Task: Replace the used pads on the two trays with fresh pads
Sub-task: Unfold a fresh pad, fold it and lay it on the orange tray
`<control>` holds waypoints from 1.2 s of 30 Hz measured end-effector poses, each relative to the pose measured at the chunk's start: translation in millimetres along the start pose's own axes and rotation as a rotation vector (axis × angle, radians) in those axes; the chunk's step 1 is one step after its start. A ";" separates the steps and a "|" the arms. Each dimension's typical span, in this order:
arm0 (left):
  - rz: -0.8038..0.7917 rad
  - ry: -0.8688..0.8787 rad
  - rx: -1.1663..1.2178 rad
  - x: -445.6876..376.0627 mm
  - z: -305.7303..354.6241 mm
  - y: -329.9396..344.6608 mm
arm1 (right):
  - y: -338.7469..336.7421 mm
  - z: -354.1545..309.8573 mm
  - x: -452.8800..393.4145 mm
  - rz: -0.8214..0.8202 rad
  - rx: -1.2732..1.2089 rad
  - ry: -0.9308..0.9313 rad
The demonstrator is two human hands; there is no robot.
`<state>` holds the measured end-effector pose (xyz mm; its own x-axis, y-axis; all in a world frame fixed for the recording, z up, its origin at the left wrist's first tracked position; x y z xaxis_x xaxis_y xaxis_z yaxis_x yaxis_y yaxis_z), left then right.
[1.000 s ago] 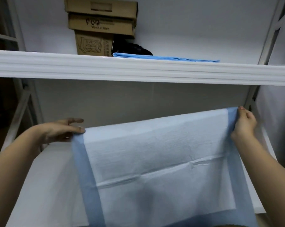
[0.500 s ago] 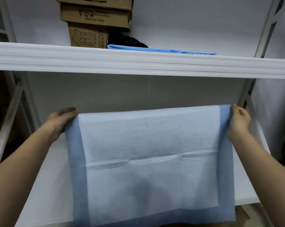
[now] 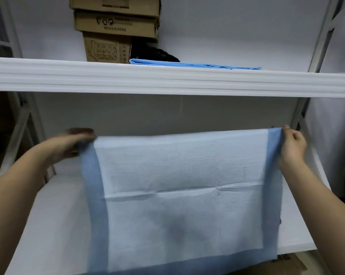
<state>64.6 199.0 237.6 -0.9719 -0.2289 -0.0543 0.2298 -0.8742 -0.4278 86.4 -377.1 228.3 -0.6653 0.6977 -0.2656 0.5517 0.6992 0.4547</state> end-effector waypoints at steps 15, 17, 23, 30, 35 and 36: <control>-0.251 -0.117 0.232 22.3 -12.7 20.3 | -6.0 3.6 0.3 0.080 0.003 0.018; -0.266 -0.055 0.088 22.2 -12.8 13.9 | -8.3 3.9 0.7 0.097 0.000 0.028; 0.172 0.138 0.463 11.1 2.3 0.7 | -1.7 1.0 2.7 0.054 0.063 -0.026; -0.120 0.067 -0.193 27.1 -18.5 3.5 | -2.5 5.2 -1.2 0.131 0.024 0.031; 0.122 0.207 0.445 22.1 1.5 0.8 | -0.9 8.0 -0.9 0.118 0.052 0.032; 0.138 0.230 0.493 22.5 4.3 0.3 | -0.6 8.2 -0.7 0.120 0.046 0.038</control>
<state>42.9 191.8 240.1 -0.9047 -0.3041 -0.2983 0.2979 -0.9522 0.0670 90.6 -376.7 221.2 -0.6112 0.7712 -0.1783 0.6508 0.6178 0.4413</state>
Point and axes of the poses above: each hand's wrist, its own x-axis away from the middle knuckle, its own y-axis out of the palm, z = x × y, the point moved 3 cm from there along -x, towards the middle knuckle, and after that the axes turned 8 degrees about -x, right-handed, at the moved point
